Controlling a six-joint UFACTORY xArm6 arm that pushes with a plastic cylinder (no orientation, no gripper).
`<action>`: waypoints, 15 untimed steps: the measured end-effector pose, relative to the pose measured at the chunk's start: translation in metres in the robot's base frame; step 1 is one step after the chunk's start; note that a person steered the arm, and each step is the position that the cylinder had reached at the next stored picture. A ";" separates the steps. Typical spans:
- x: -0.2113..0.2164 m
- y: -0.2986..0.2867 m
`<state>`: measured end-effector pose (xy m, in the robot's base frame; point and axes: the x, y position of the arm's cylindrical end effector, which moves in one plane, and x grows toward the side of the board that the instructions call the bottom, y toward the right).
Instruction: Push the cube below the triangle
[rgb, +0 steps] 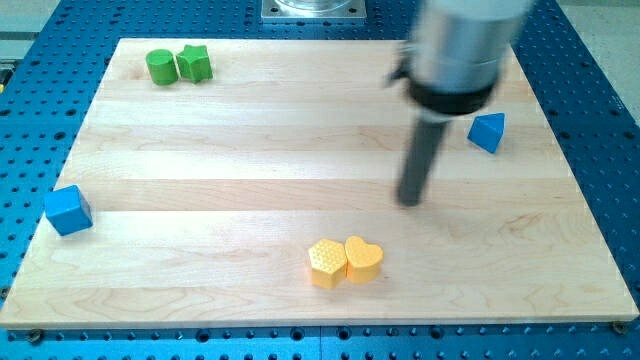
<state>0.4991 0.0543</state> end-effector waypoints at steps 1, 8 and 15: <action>0.039 -0.133; -0.028 -0.218; -0.053 -0.009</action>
<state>0.4462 0.0451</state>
